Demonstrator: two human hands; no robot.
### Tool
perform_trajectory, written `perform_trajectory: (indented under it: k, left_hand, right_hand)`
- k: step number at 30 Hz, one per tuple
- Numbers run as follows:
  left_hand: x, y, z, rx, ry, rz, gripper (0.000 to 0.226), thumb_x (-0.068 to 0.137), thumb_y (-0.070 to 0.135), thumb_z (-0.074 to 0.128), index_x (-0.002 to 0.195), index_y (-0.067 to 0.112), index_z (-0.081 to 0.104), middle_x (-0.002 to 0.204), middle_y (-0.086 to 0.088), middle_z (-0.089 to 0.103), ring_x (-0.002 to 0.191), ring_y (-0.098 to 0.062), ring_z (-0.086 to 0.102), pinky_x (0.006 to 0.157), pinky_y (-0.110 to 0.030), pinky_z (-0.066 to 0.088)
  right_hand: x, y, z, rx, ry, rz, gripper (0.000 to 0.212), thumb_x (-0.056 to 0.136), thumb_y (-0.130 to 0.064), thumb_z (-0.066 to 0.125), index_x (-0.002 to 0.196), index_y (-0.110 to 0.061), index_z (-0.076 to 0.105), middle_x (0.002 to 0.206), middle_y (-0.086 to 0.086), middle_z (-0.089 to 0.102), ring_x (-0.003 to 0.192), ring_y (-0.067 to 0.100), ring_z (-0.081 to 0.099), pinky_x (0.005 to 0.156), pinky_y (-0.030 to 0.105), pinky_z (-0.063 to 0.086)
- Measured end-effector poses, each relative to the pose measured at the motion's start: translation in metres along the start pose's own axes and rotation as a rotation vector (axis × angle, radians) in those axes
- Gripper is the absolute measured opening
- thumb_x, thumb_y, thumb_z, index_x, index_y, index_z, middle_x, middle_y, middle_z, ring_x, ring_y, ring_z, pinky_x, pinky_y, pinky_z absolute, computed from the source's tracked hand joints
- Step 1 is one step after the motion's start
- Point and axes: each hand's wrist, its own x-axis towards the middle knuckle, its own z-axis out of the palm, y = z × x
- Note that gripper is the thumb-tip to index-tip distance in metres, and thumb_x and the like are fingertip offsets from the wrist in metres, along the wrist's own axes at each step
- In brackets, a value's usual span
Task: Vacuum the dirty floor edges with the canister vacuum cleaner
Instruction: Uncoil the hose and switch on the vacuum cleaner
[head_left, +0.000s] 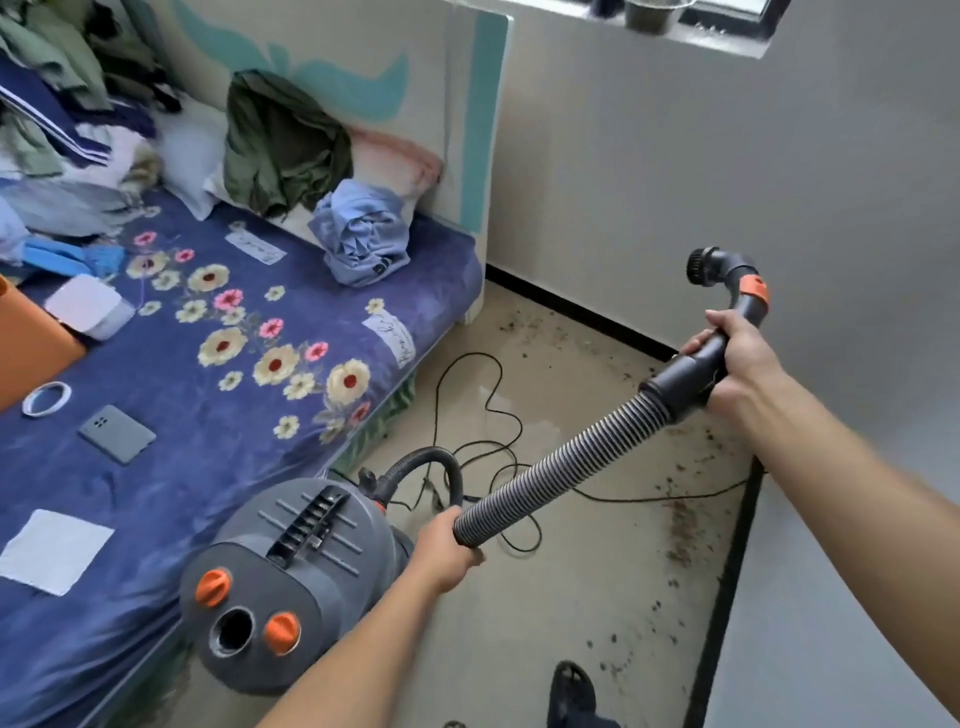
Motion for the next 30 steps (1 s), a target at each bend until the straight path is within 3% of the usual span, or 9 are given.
perform_trajectory:
  k: [4,9,12,15,17,19,21,26,30]
  left_hand:
    - [0.033,0.053,-0.030,-0.032,0.149,0.060,0.022,0.072,0.009,0.071,0.091,0.016,0.061,0.081,-0.001,0.065,0.079,-0.020,0.060,0.063,-0.028,0.045]
    - [0.085,0.123,-0.059,-0.010,0.173,0.165,0.024,0.074,0.017,0.076,0.089,0.019,0.058,0.083,0.001,0.064,0.079,-0.017,0.061,0.067,-0.029,0.048]
    - [0.125,0.129,-0.064,0.022,0.091,0.116,0.031,0.071,0.021,0.080,0.092,0.021,0.057,0.087,0.004,0.063,0.080,-0.013,0.060,0.063,-0.022,0.045]
    - [0.161,0.093,-0.065,0.101,0.022,-0.041,0.052,0.066,0.020,0.081,0.111,0.022,0.058,0.110,0.000,0.063,0.096,-0.018,0.062,0.079,-0.028,0.053]
    - [0.176,0.056,-0.065,0.234,0.001,-0.174,0.059,0.069,0.020,0.075,0.124,0.022,0.054,0.122,-0.002,0.055,0.108,-0.022,0.057,0.092,-0.033,0.049]
    - [0.182,0.013,-0.065,0.362,0.001,-0.319,0.049,0.075,0.022,0.065,0.123,0.021,0.053,0.125,-0.008,0.053,0.111,-0.027,0.055,0.094,-0.038,0.048]
    - [0.180,-0.027,-0.066,0.465,0.027,-0.437,0.036,0.083,0.022,0.056,0.118,0.018,0.053,0.125,-0.011,0.052,0.115,-0.030,0.052,0.095,-0.040,0.046]
    - [0.174,-0.102,-0.067,0.802,0.091,-0.531,0.042,0.091,0.030,0.047,0.131,0.018,0.047,0.140,-0.011,0.044,0.132,-0.030,0.035,0.111,-0.042,0.028]
    - [0.176,-0.139,-0.058,0.936,0.006,-0.530,0.068,0.092,0.053,0.045,0.150,0.024,0.024,0.161,-0.014,0.008,0.147,-0.038,-0.001,0.116,-0.056,0.002]
  right_hand:
    - [0.025,-0.031,0.002,-0.001,0.040,-0.083,0.032,0.085,-0.013,0.059,0.060,-0.017,0.039,0.044,-0.006,0.044,0.041,0.009,0.045,0.048,0.019,0.041]
    - [0.069,-0.058,0.036,0.038,-0.060,0.036,0.012,0.073,-0.010,0.062,0.077,-0.014,0.052,0.064,-0.002,0.054,0.054,0.016,0.058,0.081,0.027,0.052]
    - [0.117,-0.052,0.068,-0.016,-0.051,0.076,0.018,0.066,-0.005,0.059,0.080,-0.011,0.048,0.065,0.000,0.047,0.052,0.016,0.051,0.070,0.022,0.049]
    - [0.178,-0.020,0.096,-0.145,-0.013,0.116,0.013,0.083,-0.008,0.053,0.076,-0.012,0.042,0.057,0.001,0.047,0.049,0.016,0.050,0.054,0.020,0.049]
    - [0.218,0.011,0.106,-0.267,0.031,0.110,0.017,0.074,-0.009,0.059,0.083,-0.011,0.044,0.058,0.003,0.051,0.048,0.018,0.054,0.053,0.024,0.051]
    - [0.255,0.050,0.113,-0.377,0.045,0.099,0.037,0.060,-0.009,0.064,0.094,-0.010,0.048,0.062,0.005,0.057,0.051,0.021,0.058,0.052,0.027,0.052]
    - [0.272,0.093,0.125,-0.481,0.032,0.081,0.039,0.056,-0.010,0.066,0.093,-0.008,0.054,0.064,0.007,0.062,0.054,0.023,0.061,0.050,0.029,0.053]
    - [0.285,0.196,0.144,-0.636,-0.013,0.160,0.040,0.057,-0.011,0.068,0.095,-0.004,0.060,0.075,0.011,0.066,0.053,0.023,0.065,0.052,0.032,0.055]
    - [0.274,0.266,0.132,-0.736,-0.003,0.190,0.048,0.059,-0.013,0.070,0.105,0.001,0.062,0.086,0.014,0.068,0.064,0.025,0.066,0.059,0.036,0.059]
